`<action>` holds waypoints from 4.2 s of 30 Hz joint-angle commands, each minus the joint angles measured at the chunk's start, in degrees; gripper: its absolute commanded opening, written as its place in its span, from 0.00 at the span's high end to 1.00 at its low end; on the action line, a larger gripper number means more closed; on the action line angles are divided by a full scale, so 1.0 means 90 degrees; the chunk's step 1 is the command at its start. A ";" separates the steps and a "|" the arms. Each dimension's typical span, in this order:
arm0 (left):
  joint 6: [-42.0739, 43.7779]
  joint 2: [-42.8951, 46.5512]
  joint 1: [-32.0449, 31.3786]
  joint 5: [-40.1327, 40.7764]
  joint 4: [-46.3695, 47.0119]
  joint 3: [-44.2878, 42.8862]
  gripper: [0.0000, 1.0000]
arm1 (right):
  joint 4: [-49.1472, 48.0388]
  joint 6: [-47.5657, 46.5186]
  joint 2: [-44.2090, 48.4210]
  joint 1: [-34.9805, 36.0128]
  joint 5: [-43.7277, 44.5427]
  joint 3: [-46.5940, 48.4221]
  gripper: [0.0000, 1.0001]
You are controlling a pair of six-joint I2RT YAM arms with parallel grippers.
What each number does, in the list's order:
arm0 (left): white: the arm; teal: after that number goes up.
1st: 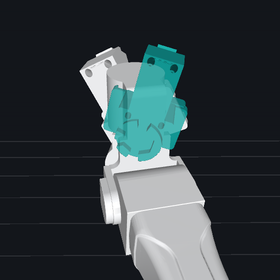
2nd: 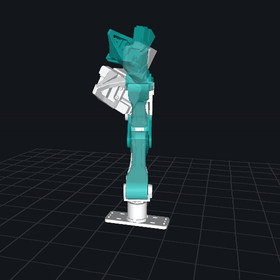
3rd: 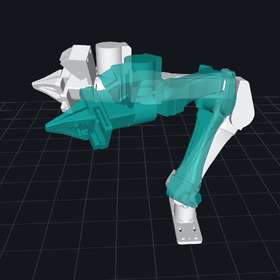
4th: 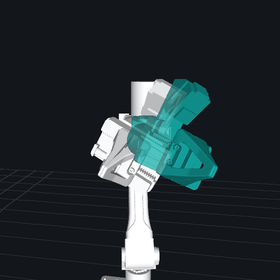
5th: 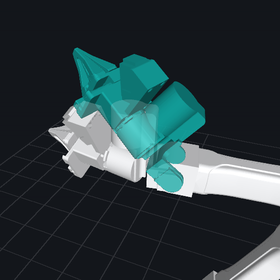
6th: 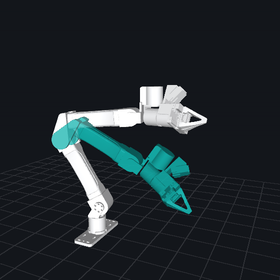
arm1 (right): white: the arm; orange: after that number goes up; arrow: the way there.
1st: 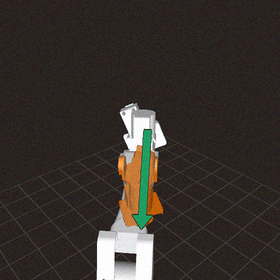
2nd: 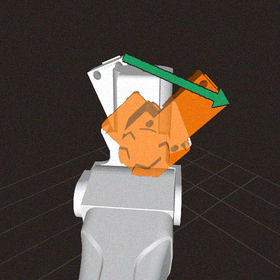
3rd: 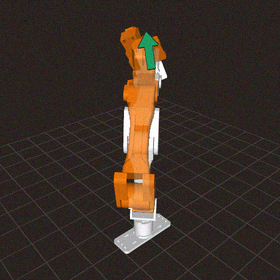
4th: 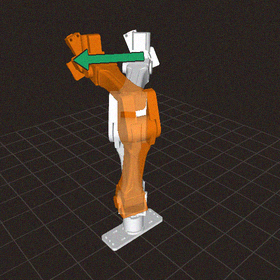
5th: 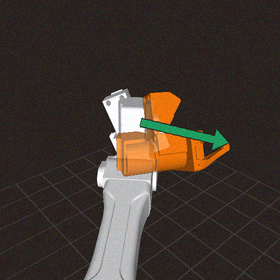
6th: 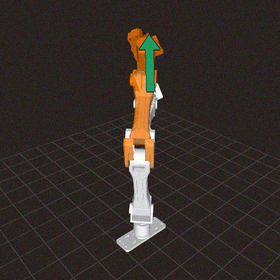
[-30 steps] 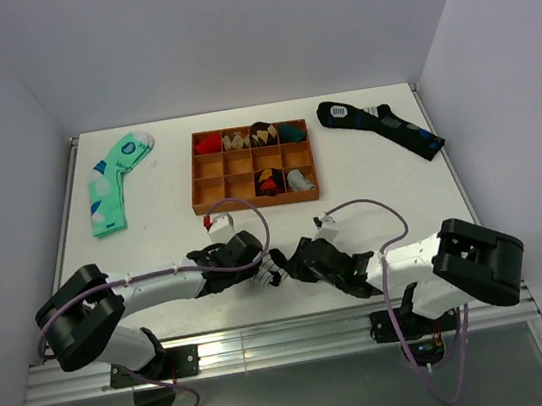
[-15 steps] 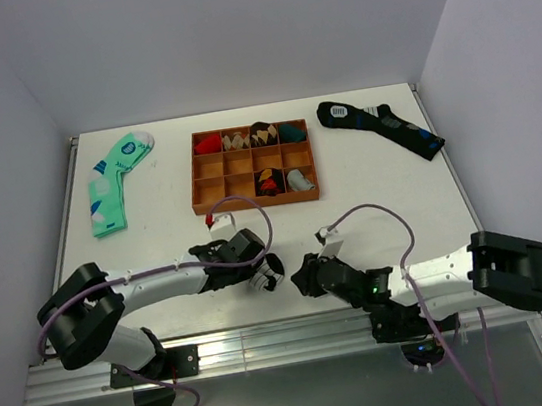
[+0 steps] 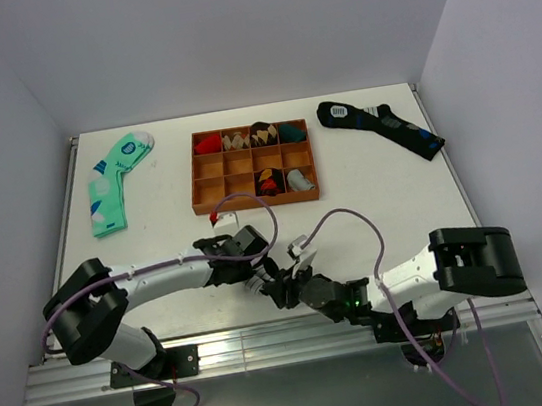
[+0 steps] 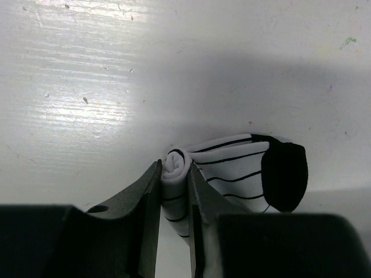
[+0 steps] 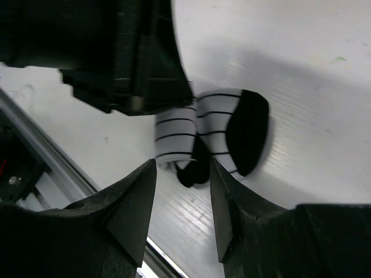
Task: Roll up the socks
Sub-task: Roll the sock at the center of the board.
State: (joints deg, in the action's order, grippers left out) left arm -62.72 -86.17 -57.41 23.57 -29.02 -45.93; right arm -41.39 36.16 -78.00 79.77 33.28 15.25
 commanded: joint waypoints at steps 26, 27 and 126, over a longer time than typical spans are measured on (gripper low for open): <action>0.0299 -0.0298 -0.0028 -0.0363 -0.0526 -0.0658 1.00 | -0.2452 -0.1049 -0.2056 0.0258 0.0023 0.0679 0.50; 0.0299 -0.0308 -0.0028 -0.0363 -0.0516 -0.0658 1.00 | -0.2423 -0.1020 -0.2076 0.0268 0.0033 0.0669 0.51; -0.0677 0.2015 0.0256 -0.1124 0.1639 0.1626 0.57 | 0.2304 0.4663 -0.1715 0.0004 -0.1392 -0.0785 1.00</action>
State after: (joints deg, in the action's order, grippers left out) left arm -67.20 -69.84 -54.94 15.84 -18.00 -33.56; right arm -45.15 77.30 -89.78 79.53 26.89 12.16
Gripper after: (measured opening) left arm 0.421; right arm 0.272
